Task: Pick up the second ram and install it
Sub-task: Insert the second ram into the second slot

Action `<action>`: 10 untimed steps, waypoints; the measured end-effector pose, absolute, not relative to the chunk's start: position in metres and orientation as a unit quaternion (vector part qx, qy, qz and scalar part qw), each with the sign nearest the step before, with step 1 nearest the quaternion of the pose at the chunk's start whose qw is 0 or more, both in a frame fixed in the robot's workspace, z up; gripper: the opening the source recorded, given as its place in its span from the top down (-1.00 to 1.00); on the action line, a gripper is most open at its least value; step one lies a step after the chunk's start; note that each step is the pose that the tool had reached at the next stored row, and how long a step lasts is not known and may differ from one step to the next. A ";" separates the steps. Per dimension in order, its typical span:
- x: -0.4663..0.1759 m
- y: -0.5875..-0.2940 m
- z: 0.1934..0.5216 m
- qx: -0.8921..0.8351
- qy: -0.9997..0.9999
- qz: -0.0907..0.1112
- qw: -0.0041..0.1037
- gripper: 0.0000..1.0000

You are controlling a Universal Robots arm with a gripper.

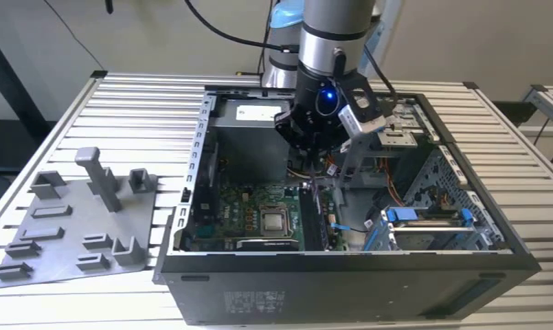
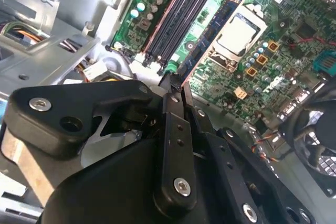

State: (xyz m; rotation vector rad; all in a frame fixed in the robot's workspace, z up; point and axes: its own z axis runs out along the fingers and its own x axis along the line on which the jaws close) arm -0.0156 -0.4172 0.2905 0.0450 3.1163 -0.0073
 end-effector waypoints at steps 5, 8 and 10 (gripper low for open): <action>-0.018 -0.418 0.282 0.014 1.000 -0.004 0.013 0.71; -0.018 -0.420 0.277 0.014 1.000 -0.004 0.013 0.71; -0.018 -0.421 0.273 0.014 1.000 -0.004 0.013 0.71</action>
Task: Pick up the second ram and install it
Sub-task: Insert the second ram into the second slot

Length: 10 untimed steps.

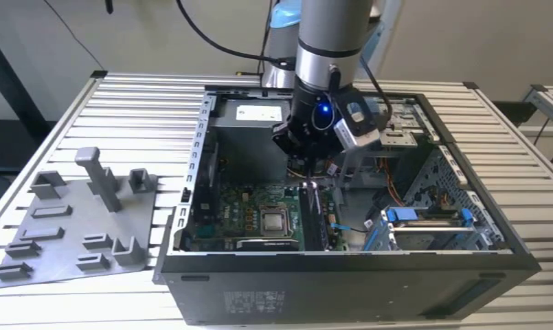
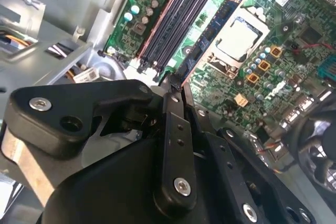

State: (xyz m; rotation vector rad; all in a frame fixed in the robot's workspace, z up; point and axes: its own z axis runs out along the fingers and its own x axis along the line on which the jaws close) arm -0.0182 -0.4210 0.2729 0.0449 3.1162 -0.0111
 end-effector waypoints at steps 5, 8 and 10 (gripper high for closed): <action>-0.018 -0.424 0.264 0.014 1.000 -0.004 0.012 0.71; -0.019 -0.424 0.258 0.015 1.000 -0.004 0.012 0.71; -0.019 -0.424 0.255 0.015 1.000 -0.004 0.012 0.71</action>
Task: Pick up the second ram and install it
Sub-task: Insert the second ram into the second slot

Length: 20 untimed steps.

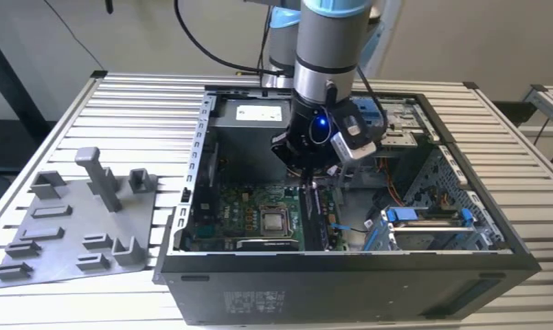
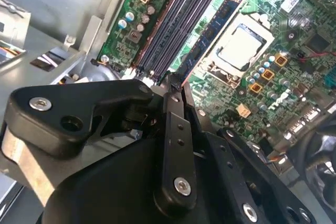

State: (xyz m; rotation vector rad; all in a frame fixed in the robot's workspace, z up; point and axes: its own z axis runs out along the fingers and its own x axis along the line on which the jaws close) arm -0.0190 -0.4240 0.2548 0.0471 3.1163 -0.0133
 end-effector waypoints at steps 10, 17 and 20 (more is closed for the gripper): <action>-0.024 -0.426 0.237 0.025 1.000 -0.005 0.012 0.71; -0.025 -0.437 0.232 0.027 1.000 -0.005 0.012 0.71; -0.025 -0.443 0.232 0.028 1.000 -0.005 0.011 0.71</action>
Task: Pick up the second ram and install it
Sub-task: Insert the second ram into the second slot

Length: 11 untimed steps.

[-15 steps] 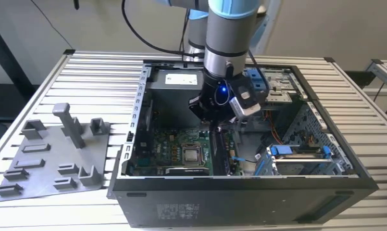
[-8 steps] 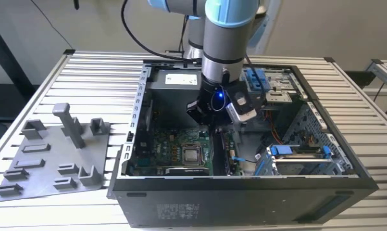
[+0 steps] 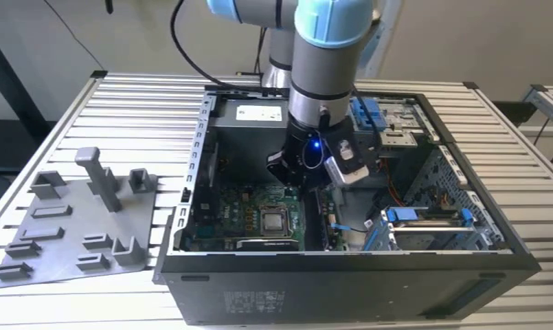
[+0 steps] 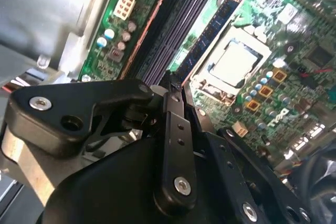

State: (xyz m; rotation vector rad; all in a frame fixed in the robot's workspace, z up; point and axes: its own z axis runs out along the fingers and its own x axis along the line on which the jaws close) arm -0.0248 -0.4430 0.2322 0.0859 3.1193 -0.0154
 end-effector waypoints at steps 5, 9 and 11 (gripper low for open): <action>-0.024 -0.454 0.232 0.028 1.000 -0.004 0.010 0.71; -0.021 -0.457 0.231 0.028 1.000 -0.003 0.009 0.71; -0.019 -0.459 0.231 0.028 1.000 -0.001 0.009 0.71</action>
